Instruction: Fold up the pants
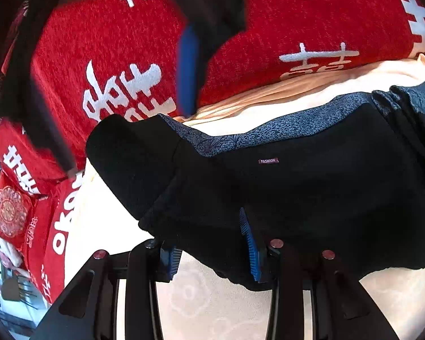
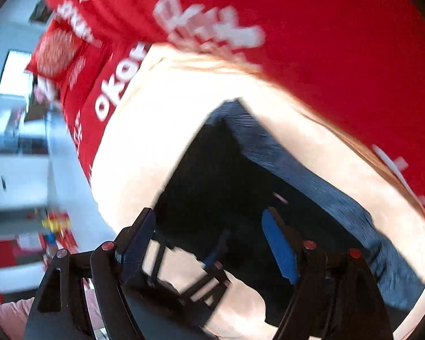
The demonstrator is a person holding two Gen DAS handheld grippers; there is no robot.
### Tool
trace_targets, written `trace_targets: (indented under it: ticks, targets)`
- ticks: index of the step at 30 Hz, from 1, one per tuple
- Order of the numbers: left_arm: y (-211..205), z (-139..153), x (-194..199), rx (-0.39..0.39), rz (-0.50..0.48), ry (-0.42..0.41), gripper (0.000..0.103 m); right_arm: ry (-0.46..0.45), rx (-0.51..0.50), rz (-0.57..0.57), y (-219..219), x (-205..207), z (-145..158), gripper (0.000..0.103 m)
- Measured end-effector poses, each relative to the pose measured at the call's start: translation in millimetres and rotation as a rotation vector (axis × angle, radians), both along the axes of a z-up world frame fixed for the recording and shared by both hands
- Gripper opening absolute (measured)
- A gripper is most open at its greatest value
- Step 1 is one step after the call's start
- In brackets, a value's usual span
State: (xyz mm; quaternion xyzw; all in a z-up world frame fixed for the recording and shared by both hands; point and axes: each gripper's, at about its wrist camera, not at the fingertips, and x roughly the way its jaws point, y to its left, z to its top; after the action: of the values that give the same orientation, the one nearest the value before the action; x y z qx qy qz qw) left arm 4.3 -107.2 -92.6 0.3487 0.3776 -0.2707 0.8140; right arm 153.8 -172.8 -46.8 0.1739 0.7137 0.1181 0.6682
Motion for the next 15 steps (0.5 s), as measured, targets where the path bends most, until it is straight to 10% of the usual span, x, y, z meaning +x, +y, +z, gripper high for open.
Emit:
trace_targets:
  ticks: [7,8,9,10,15]
  targets:
    - [2,3,-3,-0.015,0.001,0.02,0.039,0.164,-0.099,0.115,38,26,-53,0.081]
    - [2,3,-2,-0.017,0.002,0.033,0.039,0.191,-0.107,0.121,38,25,-60,0.07]
    - [1,6,-3,-0.028,-0.005,0.03,0.039,0.198,-0.095,0.122,37,24,-64,0.027]
    - [0,10,-6,-0.035,-0.016,0.024,0.039,0.193,-0.08,0.099,33,21,-63,0.019]
    - [-14,41,-17,-0.091,-0.053,0.021,0.039,0.094,0.003,-0.027,-1,-6,-35,0.017]
